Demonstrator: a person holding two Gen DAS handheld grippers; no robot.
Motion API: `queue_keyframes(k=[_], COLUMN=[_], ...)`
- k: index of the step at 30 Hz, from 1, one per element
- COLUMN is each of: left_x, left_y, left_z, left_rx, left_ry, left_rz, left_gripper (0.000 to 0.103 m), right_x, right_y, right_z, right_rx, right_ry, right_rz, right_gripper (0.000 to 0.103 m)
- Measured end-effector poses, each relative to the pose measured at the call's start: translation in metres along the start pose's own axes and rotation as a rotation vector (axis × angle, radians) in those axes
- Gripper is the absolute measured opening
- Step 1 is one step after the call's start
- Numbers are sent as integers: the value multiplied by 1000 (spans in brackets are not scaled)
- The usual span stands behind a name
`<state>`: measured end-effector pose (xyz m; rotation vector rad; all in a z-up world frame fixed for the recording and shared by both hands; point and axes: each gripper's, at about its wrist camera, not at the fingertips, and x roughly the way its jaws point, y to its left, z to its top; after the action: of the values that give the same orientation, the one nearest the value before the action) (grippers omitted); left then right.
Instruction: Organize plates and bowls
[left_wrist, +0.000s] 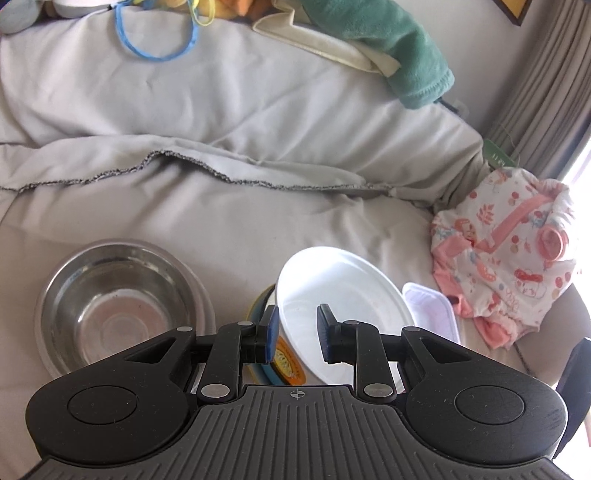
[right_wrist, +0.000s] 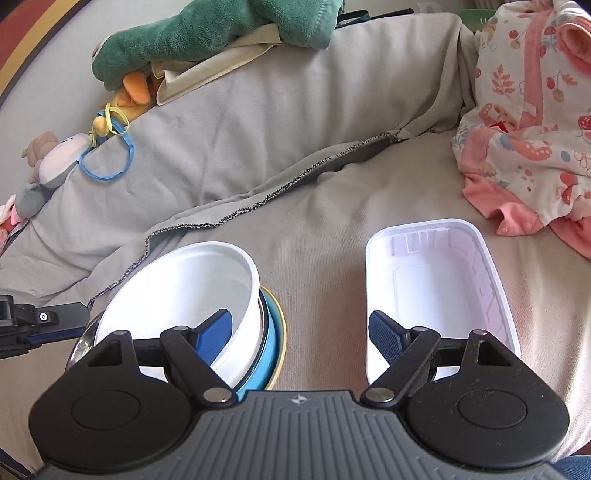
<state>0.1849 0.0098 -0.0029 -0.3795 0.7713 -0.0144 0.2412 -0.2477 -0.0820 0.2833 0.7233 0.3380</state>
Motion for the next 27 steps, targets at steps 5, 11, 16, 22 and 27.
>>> queue_keyframes(k=[5, 11, 16, 22, 27], left_x=[9, 18, 29, 52, 68], left_y=[9, 22, 27, 28, 31], left_z=[-4, -8, -11, -6, -5], left_rx=[-31, -77, -107, -115, -115], left_ry=[25, 52, 90, 145, 161], left_rz=[1, -13, -28, -10, 27], left_gripper=[26, 29, 34, 34, 34], right_x=[7, 10, 12, 21, 38], right_y=[2, 8, 12, 10, 9], right_z=[-3, -6, -6, -3, 4], right_rx=[-12, -27, -39, -8, 34], right_ry=[21, 41, 51, 107, 198], right_rz=[-20, -22, -27, 5, 76], right_gripper=[82, 82, 82, 82, 76])
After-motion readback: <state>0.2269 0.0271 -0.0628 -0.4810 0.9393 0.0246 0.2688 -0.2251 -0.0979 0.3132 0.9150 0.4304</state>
